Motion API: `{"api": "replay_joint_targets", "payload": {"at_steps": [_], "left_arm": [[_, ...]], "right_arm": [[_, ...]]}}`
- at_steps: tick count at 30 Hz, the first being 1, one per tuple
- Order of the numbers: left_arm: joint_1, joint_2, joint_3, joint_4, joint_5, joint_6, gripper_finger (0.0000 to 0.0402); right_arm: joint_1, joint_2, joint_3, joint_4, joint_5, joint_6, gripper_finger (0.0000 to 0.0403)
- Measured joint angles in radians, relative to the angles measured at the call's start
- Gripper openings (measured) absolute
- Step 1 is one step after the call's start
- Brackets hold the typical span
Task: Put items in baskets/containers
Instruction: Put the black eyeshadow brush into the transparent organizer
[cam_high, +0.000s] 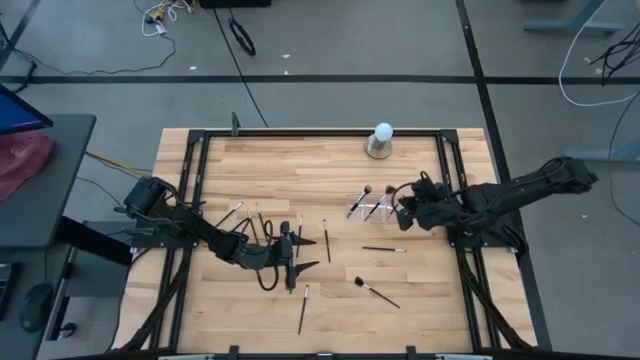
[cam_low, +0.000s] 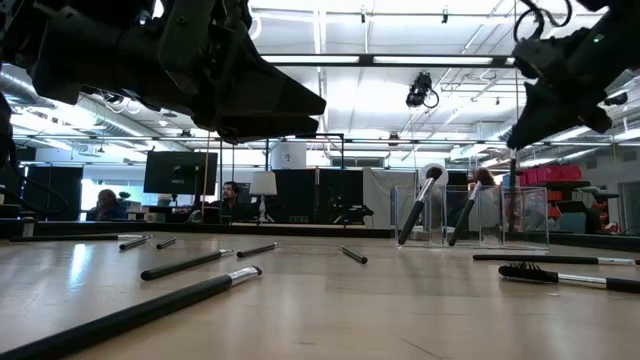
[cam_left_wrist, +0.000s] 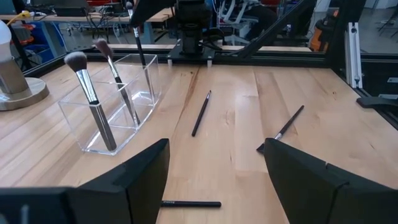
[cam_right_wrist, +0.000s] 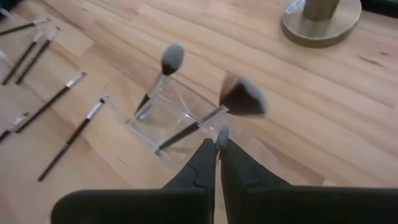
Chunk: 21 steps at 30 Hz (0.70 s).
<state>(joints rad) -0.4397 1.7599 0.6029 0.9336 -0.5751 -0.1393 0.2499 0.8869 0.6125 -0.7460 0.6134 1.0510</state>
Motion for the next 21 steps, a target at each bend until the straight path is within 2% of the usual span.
{"api": "replay_joint_targets", "payload": {"at_steps": [7,10,15,21], "left_arm": [[0.0,0.0,0.0,-0.014,-0.003,-0.007,0.0266],[0.0,0.0,0.0,-0.014,-0.007,-0.007,0.0266],[0.0,0.0,0.0,-0.016,-0.008,-0.009,0.0266],[0.0,0.0,0.0,-0.02,-0.008,-0.021,0.0266]], "right_arm": [[-0.031,0.057,0.0,0.009,0.001,-0.03,0.001],[-0.036,0.074,0.002,0.011,0.012,-0.043,0.0023],[-0.036,0.061,-0.002,-0.024,0.001,-0.076,0.0089],[-0.037,0.011,-0.002,-0.108,0.114,-0.063,0.0185]]}}
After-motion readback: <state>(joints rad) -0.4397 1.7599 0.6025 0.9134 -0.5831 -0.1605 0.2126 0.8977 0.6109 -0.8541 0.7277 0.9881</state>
